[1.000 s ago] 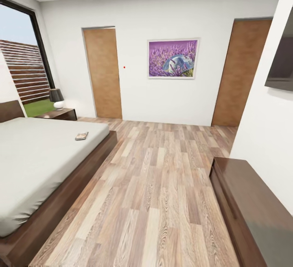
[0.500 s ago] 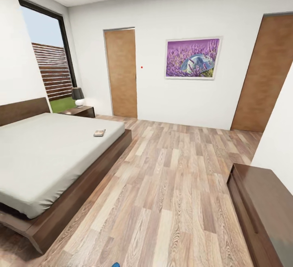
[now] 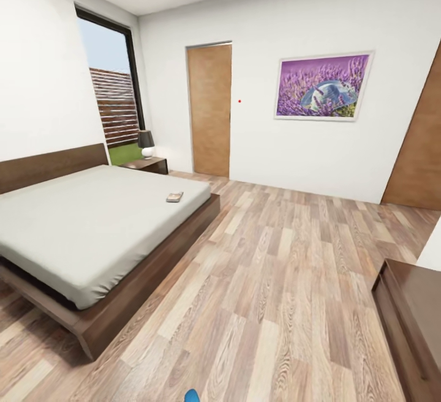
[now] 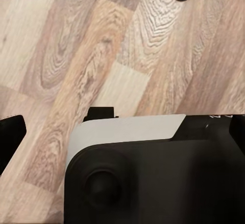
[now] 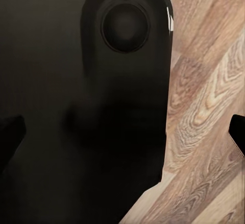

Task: In the bedroom, move the book from the bed onto either nightstand, and place the two sandals side by side next to the bed.

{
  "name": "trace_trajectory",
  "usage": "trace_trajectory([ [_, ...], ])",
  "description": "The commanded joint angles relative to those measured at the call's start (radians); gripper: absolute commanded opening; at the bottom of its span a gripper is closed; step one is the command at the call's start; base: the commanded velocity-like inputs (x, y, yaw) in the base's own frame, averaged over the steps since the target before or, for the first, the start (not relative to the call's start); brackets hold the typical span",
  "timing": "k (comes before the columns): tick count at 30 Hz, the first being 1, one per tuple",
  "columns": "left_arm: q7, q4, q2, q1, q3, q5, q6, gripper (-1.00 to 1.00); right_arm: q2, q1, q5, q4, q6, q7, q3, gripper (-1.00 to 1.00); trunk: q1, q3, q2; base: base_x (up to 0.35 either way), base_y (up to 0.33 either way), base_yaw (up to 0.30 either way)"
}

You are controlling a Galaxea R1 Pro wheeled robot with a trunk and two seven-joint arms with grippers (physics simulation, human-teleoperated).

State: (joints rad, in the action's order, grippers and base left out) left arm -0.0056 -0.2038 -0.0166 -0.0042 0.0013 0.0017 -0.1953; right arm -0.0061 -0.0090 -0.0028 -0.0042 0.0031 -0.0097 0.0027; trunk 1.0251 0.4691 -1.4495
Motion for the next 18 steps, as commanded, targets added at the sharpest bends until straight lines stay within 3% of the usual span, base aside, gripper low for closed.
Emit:
trace_trajectory([
  [1,-0.001,0.000,0.000,0.000,0.000,0.000,-0.003,1.00,0.000,0.000,0.000,0.000,0.001,-0.001,0.000,1.00,0.000,0.001,0.000,0.000,0.000,0.268],
  [18,-0.001,0.000,0.001,0.000,0.001,0.000,-0.003,1.00,0.000,0.000,0.000,0.000,0.000,-0.002,0.000,1.00,0.000,0.001,0.000,0.000,0.000,0.272],
])
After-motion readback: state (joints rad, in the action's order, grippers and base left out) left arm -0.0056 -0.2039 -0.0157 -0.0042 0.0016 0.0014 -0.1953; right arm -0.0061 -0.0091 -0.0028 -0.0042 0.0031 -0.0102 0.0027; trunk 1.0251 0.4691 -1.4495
